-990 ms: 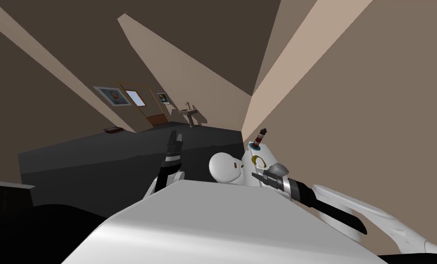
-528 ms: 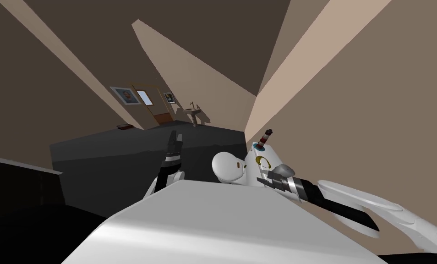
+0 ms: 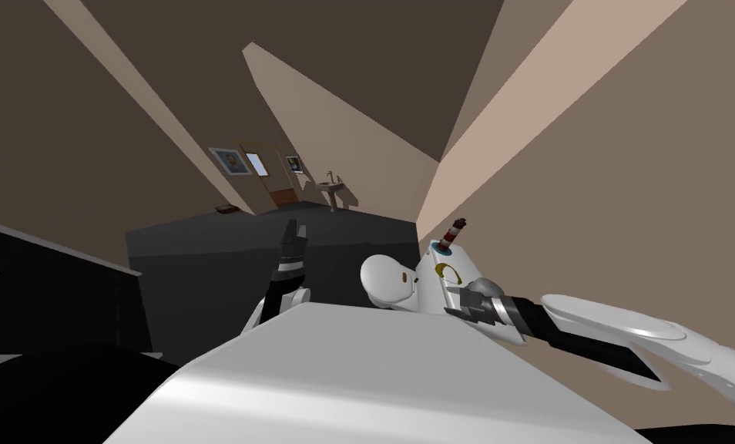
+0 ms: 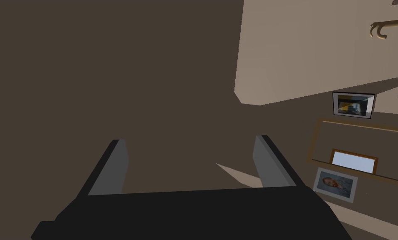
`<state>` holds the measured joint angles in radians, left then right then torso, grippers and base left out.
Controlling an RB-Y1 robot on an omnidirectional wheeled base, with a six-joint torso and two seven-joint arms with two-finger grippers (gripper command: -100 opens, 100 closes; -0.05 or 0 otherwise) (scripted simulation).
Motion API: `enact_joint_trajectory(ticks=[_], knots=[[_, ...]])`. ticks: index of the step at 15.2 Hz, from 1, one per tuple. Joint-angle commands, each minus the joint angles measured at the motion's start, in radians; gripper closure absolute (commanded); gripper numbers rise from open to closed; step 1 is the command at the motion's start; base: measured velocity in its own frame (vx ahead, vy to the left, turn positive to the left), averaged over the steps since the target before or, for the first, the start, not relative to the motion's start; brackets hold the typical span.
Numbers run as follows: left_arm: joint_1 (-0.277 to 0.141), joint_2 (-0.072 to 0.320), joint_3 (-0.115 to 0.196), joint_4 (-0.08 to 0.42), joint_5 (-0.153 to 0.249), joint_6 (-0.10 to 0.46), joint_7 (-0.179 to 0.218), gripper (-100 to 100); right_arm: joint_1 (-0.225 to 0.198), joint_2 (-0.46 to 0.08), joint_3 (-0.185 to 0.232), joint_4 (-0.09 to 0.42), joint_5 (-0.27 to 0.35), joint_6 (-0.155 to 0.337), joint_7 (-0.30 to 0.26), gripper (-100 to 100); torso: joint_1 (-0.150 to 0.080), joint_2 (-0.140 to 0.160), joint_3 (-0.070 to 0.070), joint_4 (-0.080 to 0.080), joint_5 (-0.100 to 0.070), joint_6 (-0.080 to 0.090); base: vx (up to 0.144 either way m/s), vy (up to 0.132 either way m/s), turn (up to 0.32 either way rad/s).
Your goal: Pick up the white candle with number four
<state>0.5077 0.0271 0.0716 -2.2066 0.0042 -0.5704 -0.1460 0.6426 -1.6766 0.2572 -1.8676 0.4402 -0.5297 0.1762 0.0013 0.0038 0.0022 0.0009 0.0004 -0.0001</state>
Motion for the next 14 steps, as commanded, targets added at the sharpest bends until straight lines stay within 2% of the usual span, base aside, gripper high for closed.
enact_joint_trajectory(ticks=[1,2,3,4,5,7,8,9,10,11,14], knots=[[0.0,0.0,0.0,0.0,0.0,0.0,0.0,0,-0.006,-0.047,0.007,0.012,0.049,0.01,0.019,-100,0.0,0.0,0.0,0.0,0.0,0.0,-0.041,0.011,0.111],[0.0,0.0,0.0,0.0,0.0,0.0,0.0,0,-0.006,-0.047,0.007,0.012,0.049,0.01,0.019,-100,0.0,0.0,0.0,0.0,0.0,0.0,-0.04,0.011,0.099],[0.0,0.0,0.0,0.0,0.0,0.0,0.0,0,-0.003,-0.083,0.008,0.017,0.079,0.017,0.037,-100,0.0,0.0,0.0,0.0,0.0,0.0,-0.045,0.015,0.107],[0.0,0.0,0.0,0.0,0.0,0.0,0.0,0,-0.003,-0.083,0.008,0.017,0.081,0.017,0.037,-100,0.0,0.0,0.0,0.0,0.0,0.0,-0.046,0.011,0.088],[0.0,0.0,0.0,0.0,0.0,0.0,0.0,0,0.001,-0.118,0.008,0.023,0.114,0.024,0.055,-100,0.0,0.0,0.0,0.0,0.0,0.0,-0.05,0.013,0.103],[0.0,0.0,0.0,0.0,0.0,0.0,0.0,0,0.001,-0.12,0.008,0.023,0.114,0.024,0.055,-100,0.0,0.0,0.0,0.0,0.0,0.0,-0.037,0.01,0.054],[0.0,0.0,0.0,0.0,0.0,0.0,0.0,0,0.004,-0.156,0.009,0.028,0.144,0.032,0.074,-100,0.0,0.0,0.0,0.0,0.0,0.0,-0.031,0.012,0.069],[0.0,0.0,0.0,0.0,0.0,0.0,0.0,0,0.004,-0.156,0.009,0.028,0.147,0.032,0.074,-100,0.0,0.0,0.0,0.0,0.0,0.0,-0.035,0.012,0.082],[0.0,0.0,0.0,0.0,0.0,0.0,0.0,0,0.008,-0.191,0.01,0.032,0.181,0.039,0.093,-100,0.0,0.0,0.0,0.0,0.0,0.0,-0.036,0.013,0.116],[0.0,0.0,0.0,0.0,0.0,0.0,0.0,0,0.008,-0.192,0.01,0.032,0.181,0.039,0.093,-100,0.0,0.0,0.0,0.0,0.0,0.0,-0.036,0.012,0.097],[0.0,0.0,0.0,0.0,0.0,0.0,0.0,0,0.015,-0.256,0.013,0.041,0.245,0.055,0.131,-100,0.0,0.0,0.0,0.0,0.0,0.0,-0.046,0.019,0.095]])
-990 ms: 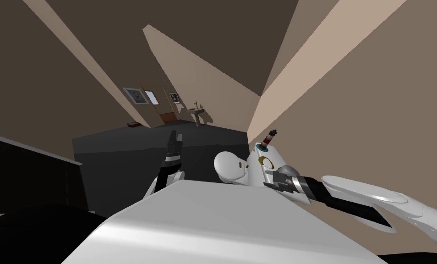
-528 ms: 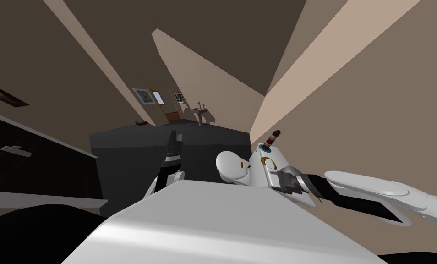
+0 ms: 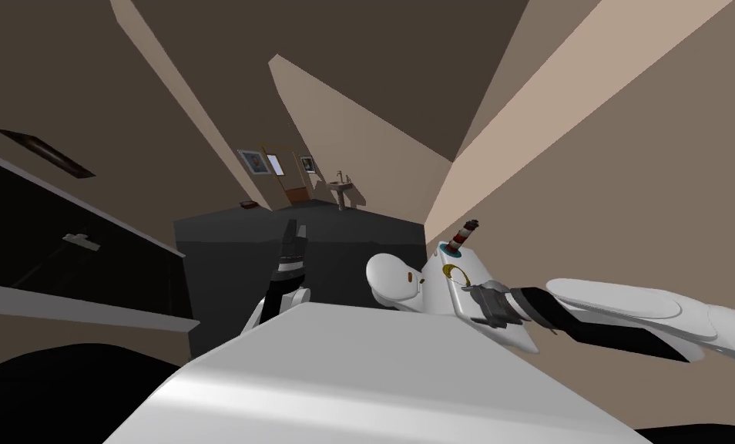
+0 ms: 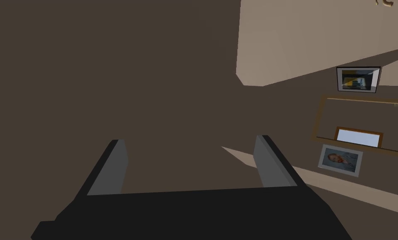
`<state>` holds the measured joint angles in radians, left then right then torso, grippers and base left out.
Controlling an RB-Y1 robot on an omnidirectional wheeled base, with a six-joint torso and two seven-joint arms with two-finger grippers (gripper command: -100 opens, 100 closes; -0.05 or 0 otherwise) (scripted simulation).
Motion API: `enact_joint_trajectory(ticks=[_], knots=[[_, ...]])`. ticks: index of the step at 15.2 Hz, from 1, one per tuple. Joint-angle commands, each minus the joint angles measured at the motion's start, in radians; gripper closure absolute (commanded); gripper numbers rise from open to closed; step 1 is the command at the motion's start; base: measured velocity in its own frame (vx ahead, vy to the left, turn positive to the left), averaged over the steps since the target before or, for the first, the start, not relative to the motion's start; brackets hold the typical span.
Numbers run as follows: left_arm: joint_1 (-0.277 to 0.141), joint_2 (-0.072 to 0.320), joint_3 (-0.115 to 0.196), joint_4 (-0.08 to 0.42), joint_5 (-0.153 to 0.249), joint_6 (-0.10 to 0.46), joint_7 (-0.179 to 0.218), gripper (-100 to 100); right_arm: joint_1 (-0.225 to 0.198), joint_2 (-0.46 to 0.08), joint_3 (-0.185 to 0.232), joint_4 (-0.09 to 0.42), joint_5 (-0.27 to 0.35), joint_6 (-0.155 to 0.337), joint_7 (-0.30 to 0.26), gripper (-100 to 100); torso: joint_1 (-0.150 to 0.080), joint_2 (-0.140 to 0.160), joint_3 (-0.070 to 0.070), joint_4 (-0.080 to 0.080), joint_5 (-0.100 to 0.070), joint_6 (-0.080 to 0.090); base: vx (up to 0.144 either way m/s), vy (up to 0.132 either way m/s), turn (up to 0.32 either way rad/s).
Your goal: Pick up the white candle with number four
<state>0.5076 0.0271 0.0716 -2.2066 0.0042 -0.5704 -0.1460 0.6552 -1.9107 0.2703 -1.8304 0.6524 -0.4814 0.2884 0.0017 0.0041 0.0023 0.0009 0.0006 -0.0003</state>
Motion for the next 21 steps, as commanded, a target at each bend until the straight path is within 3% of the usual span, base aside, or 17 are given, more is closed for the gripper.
enact_joint_trajectory(ticks=[1,2,3,5,10,21], knots=[[0.0,0.0,0.0,0.0,0.0,0.0,0.0,0,0.002,-0.027,0.0,0.004,0.033,0.006,0.019,-100,0.0,0.0,0.0,0.0,0.0,0.0,-0.047,0.014,0.086],[0.0,0.0,0.0,0.0,0.0,0.0,0.0,0,0.002,-0.027,0.0,0.004,0.033,0.006,0.019,-100,0.0,0.0,0.0,0.0,0.0,0.0,-0.028,0.007,0.024],[0.0,0.0,0.0,0.0,0.0,0.0,0.0,0,0.006,-0.06,0.002,0.008,0.056,0.014,0.038,-100,-0.001,0.0,0.0,0.0,0.0,0.001,-0.025,0.012,0.059],[0.0,0.0,0.0,0.0,0.0,0.0,0.0,0,0.006,-0.06,0.002,0.008,0.065,0.014,0.038,-100,-0.001,-0.001,-0.001,0.0,0.0,0.0,-0.022,0.009,0.054],[0.0,0.0,0.0,0.0,0.0,0.0,0.0,0,0.014,-0.15,0.008,0.018,0.152,0.036,0.094,-100,-0.001,-0.001,-0.001,0.0,0.0,0.0,-0.028,0.008,0.078],[0.0,0.0,0.0,0.0,0.0,0.0,0.0,0,0.024,-0.277,0.023,0.033,0.285,0.075,0.187,-100,-0.003,-0.001,-0.001,0.0,-0.001,0.001,-0.028,-0.005,0.07]])
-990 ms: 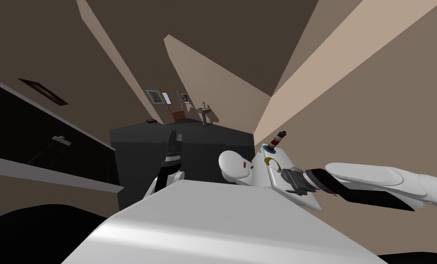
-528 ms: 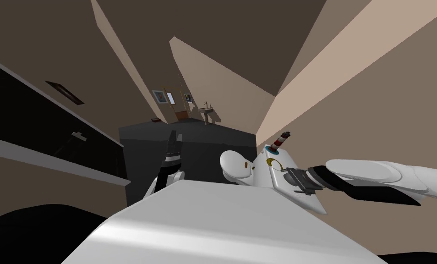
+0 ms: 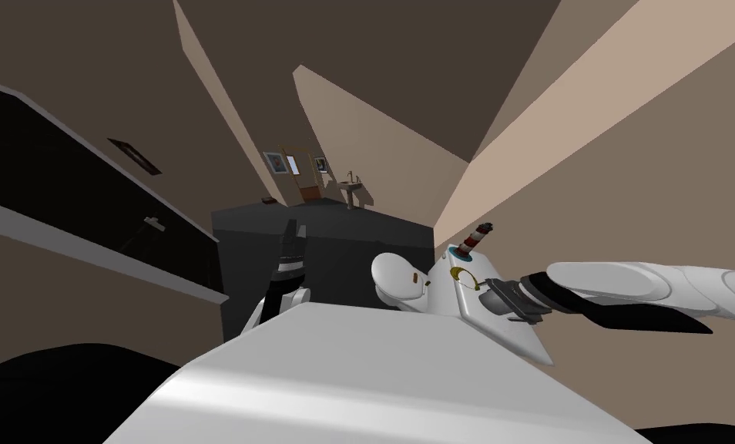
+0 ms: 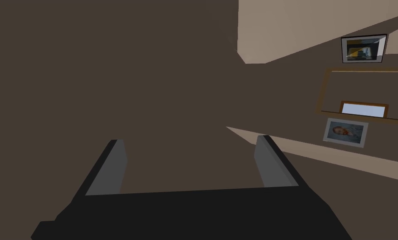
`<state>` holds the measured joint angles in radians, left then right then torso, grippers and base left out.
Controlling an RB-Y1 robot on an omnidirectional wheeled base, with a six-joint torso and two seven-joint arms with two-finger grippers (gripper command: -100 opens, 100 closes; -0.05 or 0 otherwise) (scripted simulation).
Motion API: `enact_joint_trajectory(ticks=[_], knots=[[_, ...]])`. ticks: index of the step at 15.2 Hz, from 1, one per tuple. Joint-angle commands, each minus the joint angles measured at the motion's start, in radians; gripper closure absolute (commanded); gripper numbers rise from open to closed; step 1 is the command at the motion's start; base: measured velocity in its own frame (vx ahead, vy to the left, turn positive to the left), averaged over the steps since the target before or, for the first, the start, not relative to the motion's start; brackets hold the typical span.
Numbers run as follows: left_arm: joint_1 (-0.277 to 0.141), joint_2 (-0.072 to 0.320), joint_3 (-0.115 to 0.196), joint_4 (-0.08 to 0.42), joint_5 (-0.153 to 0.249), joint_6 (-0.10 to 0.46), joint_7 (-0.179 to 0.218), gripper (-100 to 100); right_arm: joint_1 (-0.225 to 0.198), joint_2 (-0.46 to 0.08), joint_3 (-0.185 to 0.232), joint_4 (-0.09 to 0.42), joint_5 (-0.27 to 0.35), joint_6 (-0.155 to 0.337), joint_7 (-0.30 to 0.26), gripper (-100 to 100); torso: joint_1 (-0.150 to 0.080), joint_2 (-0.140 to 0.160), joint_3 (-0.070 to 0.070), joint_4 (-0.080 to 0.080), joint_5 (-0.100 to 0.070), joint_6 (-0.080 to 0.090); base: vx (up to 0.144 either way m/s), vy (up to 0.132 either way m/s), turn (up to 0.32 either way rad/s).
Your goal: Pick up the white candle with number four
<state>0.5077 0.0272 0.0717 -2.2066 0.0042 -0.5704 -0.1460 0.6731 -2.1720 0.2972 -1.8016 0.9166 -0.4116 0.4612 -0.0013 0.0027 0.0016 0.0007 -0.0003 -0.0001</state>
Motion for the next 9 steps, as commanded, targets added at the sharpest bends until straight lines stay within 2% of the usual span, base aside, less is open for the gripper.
enact_joint_trajectory(ticks=[1,6,7,9], knots=[[0.0,0.0,0.0,0.0,0.0,0.0,0.0,0,0.007,-0.03,-0.002,0.005,0.038,0.01,0.026,-100,0.0,0.0,0.0,0.0,0.0,0.0,-0.037,-0.027,0.111],[0.0,0.0,0.0,0.0,0.0,0.0,0.0,0,0.015,-0.086,0.014,0.009,0.107,0.031,0.082,-100,-0.001,0.002,0.001,0.0,0.0,0.0,-0.049,-0.027,0.066],[0.0,0.0,0.0,0.0,0.0,0.0,0.0,0,0.012,-0.073,0.011,0.008,0.09,0.027,0.066,-100,-0.001,0.002,0.001,0.001,0.0,0.0,-0.036,-0.022,0.022],[0.0,0.0,0.0,0.0,0.0,0.0,0.0,0,0.044,-0.029,0.031,0.029,0.115,0.057,0.084,-100,0.0,0.0,0.0,0.0,-0.001,0.0,0.032,0.016,0.143]])
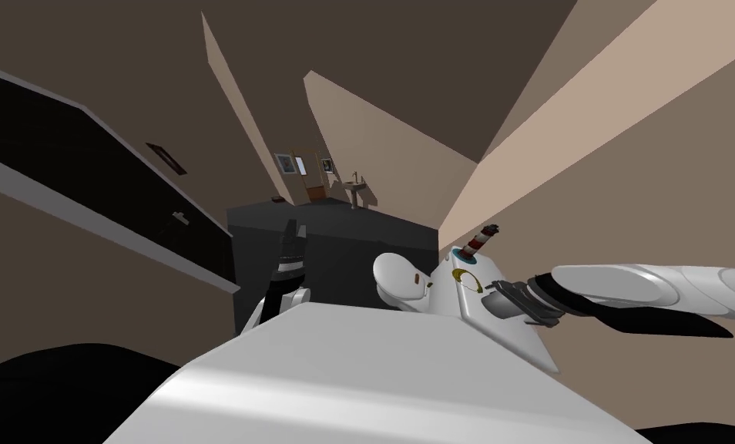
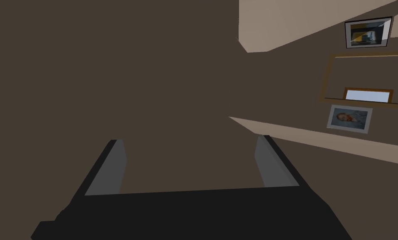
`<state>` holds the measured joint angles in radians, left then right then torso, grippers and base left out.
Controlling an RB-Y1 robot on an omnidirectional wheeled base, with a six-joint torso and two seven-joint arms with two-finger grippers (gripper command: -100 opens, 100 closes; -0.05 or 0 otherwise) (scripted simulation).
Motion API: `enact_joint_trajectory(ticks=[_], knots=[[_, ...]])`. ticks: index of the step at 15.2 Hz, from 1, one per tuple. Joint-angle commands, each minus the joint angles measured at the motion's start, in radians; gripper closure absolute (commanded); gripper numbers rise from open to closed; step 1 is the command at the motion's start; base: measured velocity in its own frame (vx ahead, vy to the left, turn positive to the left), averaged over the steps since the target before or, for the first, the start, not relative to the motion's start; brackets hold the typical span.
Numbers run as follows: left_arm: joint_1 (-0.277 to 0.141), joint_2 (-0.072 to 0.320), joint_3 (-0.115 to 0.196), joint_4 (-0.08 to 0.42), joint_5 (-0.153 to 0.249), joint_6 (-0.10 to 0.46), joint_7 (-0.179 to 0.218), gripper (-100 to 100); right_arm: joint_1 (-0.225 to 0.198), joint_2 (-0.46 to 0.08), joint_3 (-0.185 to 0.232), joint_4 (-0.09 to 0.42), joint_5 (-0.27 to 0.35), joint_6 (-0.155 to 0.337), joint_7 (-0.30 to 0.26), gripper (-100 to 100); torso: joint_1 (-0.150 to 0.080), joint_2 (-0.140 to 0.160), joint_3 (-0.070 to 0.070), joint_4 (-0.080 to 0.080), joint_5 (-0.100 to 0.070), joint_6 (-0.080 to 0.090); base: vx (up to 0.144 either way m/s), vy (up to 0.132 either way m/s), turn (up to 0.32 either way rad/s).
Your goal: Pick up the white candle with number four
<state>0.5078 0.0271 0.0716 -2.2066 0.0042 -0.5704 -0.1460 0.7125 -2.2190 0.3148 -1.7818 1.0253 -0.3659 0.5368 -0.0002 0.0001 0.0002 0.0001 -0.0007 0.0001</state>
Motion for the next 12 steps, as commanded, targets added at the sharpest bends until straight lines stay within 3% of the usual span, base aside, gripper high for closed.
enact_joint_trajectory(ticks=[1,3,4,8,9,12], knots=[[0.0,0.0,0.0,0.0,0.0,0.0,0.0,0,0.016,0.034,0.019,0.015,0.013,0.021,0.012,-100,0.0,0.0,0.0,0.0,0.0,0.0,0.062,0.031,0.122],[0.0,0.0,0.0,0.0,0.0,0.0,0.0,0,0.025,0.027,0.009,0.01,0.016,0.022,0.004,-100,0.001,-0.002,-0.002,-0.001,0.0,0.0,0.046,0.021,0.047],[0.0,0.0,0.0,0.0,0.0,0.0,0.0,0,0.031,0.031,0.007,0.012,0.019,0.026,0.004,100,0.001,-0.002,-0.001,-0.001,0.001,0.0,0.011,0.004,-0.004],[0.0,0.0,0.0,0.0,0.0,0.0,0.0,0,0.031,0.03,0.008,0.012,0.019,0.025,0.004,100,0.0,0.0,0.0,0.001,0.0,0.0,0.001,0.001,-0.001],[0.0,0.0,0.0,0.0,0.0,0.0,0.0,0,-0.001,0.011,0.01,0.006,0.002,0.006,0.006,100,0.0,0.001,0.0,0.001,0.0,0.0,-0.016,-0.009,-0.095],[0.0,0.0,0.0,0.0,0.0,0.0,0.0,0,-0.028,-0.028,-0.005,-0.01,-0.016,-0.019,-0.004,100,-0.001,0.004,0.003,0.002,0.001,0.0,-0.053,-0.023,-0.128]])
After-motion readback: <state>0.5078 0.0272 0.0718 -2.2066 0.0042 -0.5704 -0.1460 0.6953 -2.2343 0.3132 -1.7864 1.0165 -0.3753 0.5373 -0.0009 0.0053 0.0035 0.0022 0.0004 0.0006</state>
